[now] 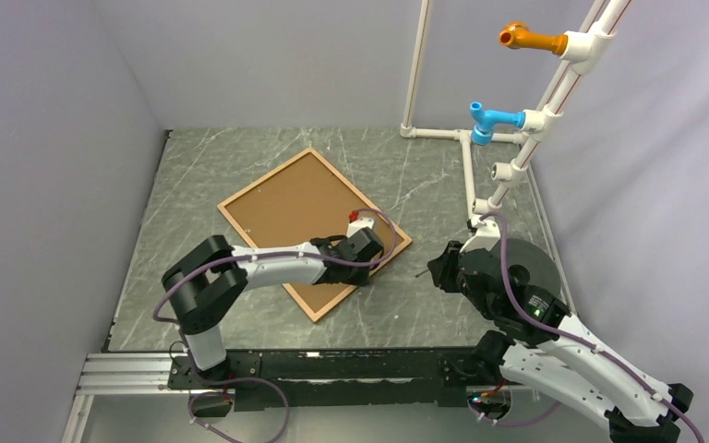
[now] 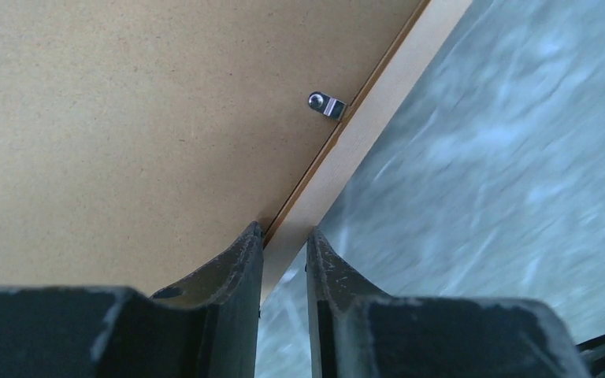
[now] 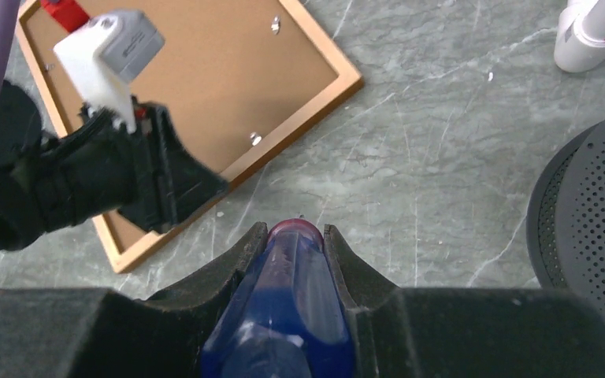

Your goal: Take the photo out of the frame

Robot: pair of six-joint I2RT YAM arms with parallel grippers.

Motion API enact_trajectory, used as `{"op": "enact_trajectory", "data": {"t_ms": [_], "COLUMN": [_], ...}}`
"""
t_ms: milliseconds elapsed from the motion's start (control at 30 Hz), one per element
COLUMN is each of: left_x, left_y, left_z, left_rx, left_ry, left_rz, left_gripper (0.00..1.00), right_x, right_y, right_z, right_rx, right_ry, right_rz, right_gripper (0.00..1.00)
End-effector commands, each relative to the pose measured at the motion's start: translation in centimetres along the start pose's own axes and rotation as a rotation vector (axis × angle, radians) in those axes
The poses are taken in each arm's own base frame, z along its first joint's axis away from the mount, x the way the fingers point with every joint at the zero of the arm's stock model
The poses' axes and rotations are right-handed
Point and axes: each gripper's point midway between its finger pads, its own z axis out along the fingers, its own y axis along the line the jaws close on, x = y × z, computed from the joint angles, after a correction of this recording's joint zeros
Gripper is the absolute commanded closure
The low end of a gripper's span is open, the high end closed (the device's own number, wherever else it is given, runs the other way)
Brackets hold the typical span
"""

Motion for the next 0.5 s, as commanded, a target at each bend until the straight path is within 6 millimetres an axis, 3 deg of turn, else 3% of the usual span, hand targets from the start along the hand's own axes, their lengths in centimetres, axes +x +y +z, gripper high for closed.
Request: {"op": "enact_trajectory", "data": {"t_ms": [0,100,133,233,300,367,467], "left_x": [-2.7,-4.2,-4.4,-4.0,-3.2,-1.8,-0.2], "left_y": [-5.1,-7.1,-7.1,-5.3,-3.6,-2.2,-1.6], "left_z": [1.9,0.2,-0.4,-2.7,-4.2,-5.2,-6.1], "left_rx": [0.129,0.203,0.228,0.24,0.224,0.216,0.212], "left_ry": [-0.013,-0.053,-0.073,-0.123,-0.133,-0.112,-0.097], "left_rz": [-0.231,-0.167,-0.147,-0.056,0.017,0.101,0.203], "left_gripper": [1.0,1.0,0.94,0.49,0.34,0.3,0.32], "right_x": [-1.9,-1.8,-1.9,-2.4,-2.6,-2.4,-1.8], "right_y": [0.4,0.4,0.3,0.3,0.5,0.6,1.1], "right_z": [-0.7,-1.1,-1.2,-1.3,-1.1,-0.9,-0.4], "right_rx": [0.001,-0.012,-0.011,-0.016,-0.017,-0.014,-0.043], "right_ry": [-0.049,-0.046,-0.05,-0.07,-0.076,-0.067,-0.056], "right_rz": [0.057,0.06,0.058,0.039,0.026,0.023,0.021], "right_gripper": [1.0,1.0,1.0,1.0,1.0,1.0,1.0]}}
